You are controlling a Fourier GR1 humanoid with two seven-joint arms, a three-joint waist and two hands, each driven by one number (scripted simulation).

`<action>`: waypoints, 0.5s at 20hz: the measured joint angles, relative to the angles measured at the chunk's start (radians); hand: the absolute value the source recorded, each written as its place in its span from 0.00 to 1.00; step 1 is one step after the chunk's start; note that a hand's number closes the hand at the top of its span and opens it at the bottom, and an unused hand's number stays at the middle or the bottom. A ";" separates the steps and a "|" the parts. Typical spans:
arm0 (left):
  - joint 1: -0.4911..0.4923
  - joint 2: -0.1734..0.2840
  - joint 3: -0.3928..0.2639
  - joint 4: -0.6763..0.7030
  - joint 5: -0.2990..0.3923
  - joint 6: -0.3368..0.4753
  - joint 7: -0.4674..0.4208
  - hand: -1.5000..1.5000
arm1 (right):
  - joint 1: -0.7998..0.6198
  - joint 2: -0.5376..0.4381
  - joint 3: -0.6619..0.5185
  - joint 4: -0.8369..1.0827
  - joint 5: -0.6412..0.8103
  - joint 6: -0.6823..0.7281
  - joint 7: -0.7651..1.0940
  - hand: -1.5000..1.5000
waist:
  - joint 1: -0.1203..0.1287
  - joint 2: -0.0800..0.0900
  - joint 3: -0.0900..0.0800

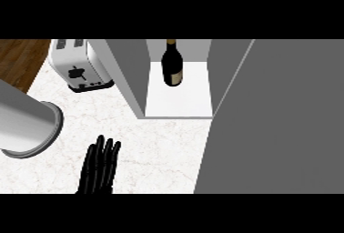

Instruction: Pick up the wine, place it into the cabinet and close the cabinet

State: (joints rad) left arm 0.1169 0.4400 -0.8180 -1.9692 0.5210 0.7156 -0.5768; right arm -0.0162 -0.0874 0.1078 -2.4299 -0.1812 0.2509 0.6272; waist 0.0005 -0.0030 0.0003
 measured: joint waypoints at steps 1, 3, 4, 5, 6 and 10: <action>0.015 0.014 0.002 -0.016 -0.003 -0.005 -0.001 0.00 | 0.006 -0.004 -0.002 0.000 -0.003 0.011 -0.004 1.00 | 0.000 0.000 0.000; 0.039 0.035 0.022 -0.028 0.007 -0.033 -0.012 0.00 | 0.020 0.002 0.025 -0.002 -0.008 0.017 0.011 1.00 | -0.001 0.000 0.000; 0.049 0.052 0.037 -0.046 0.018 -0.044 -0.008 0.00 | 0.026 0.009 0.041 0.001 -0.010 0.019 0.019 1.00 | 0.000 0.000 0.000; 0.061 0.062 0.041 -0.059 0.019 -0.048 -0.008 0.00 | 0.030 0.018 0.055 0.002 -0.014 0.016 0.031 1.00 | 0.000 -0.001 0.000; 0.070 0.076 0.056 -0.067 0.029 -0.063 -0.009 0.00 | 0.032 0.027 0.076 0.004 -0.018 0.012 0.047 1.00 | 0.001 0.000 0.000; 0.119 0.129 0.132 -0.101 0.068 -0.107 -0.026 0.00 | 0.070 0.063 0.155 0.004 -0.027 -0.005 0.090 1.00 | 0.002 -0.001 -0.001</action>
State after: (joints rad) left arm 0.2356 0.5687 -0.6857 -2.0705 0.5893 0.6085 -0.6024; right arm 0.0534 -0.0246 0.2627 -2.4256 -0.2082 0.2456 0.7172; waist 0.0020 -0.0041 -0.0005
